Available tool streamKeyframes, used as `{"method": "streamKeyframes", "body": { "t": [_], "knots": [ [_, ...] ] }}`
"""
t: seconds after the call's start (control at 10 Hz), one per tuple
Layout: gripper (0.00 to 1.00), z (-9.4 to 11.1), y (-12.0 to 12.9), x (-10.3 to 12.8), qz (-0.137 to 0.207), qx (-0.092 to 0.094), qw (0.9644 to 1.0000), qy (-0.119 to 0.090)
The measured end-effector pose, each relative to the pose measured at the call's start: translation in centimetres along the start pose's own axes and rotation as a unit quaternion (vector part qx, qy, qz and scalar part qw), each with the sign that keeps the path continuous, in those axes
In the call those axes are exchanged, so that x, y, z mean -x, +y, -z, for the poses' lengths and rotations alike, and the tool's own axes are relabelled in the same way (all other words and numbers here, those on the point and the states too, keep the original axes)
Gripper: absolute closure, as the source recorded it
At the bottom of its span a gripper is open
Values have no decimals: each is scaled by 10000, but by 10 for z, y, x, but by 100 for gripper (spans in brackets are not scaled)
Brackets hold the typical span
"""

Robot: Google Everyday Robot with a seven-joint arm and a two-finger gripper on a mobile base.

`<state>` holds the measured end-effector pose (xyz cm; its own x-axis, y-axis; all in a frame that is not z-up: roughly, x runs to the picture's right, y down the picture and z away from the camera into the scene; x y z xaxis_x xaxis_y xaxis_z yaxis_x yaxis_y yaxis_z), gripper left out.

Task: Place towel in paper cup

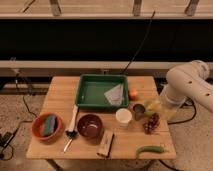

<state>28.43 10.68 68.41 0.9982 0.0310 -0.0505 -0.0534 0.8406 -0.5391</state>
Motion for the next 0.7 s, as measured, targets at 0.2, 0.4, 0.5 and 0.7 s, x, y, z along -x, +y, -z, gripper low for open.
{"method": "streamKeyframes", "body": {
  "t": [0.2, 0.4, 0.5, 0.7],
  "knots": [
    [35, 0, 0, 0, 0, 0, 10000, 0],
    [35, 0, 0, 0, -1, -1, 10000, -1],
    [35, 1, -2, 0, 8, -5, 10000, -3],
    [35, 3, -15, 12, 144, -42, 9999, -40]
  ]
}}
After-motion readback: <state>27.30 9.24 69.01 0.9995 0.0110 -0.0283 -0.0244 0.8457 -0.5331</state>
